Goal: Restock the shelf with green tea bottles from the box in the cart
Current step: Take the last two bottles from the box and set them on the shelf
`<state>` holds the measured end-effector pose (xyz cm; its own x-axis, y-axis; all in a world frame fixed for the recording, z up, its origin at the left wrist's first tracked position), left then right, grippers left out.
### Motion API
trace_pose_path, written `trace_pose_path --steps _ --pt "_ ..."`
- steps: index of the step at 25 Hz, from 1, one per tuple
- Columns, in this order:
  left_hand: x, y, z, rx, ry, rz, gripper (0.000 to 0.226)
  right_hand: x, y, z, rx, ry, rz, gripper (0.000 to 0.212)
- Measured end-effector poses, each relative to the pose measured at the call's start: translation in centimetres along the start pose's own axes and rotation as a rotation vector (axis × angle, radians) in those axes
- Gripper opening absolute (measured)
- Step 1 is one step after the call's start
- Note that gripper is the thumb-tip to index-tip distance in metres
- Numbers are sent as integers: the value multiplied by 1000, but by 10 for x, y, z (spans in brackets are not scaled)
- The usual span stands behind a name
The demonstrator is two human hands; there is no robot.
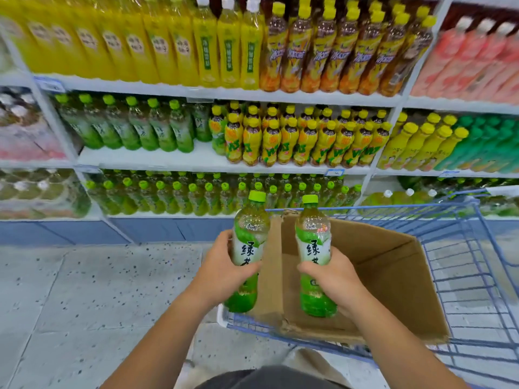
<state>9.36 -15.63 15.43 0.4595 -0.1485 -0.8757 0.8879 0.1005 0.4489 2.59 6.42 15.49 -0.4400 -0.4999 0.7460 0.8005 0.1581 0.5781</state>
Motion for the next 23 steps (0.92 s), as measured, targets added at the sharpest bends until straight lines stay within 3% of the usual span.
trace_pose_path --steps 8,12,17,23 --pt "18 51 169 -57 -65 -39 60 80 26 -146 54 72 61 13" --pt "17 64 234 -147 -89 -69 59 111 20 -196 51 58 97 32" --pt "13 47 275 -186 -117 -82 55 149 -3 -232 47 47 179 39" --pt "15 -43 288 -152 -215 -37 54 176 -84 -260 69 -5 205 35"
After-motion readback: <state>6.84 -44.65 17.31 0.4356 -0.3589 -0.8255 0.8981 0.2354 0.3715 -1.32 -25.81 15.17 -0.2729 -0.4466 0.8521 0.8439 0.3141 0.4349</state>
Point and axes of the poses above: each hand's wrist, its own y-axis away from the middle knuckle, its own z-axis out of the back of the hand, x = y × z, the point moved 1 cm from there along -y, towards the middle knuckle, and after that the axes turned 7 degrees about x, right-handed, at the moved point
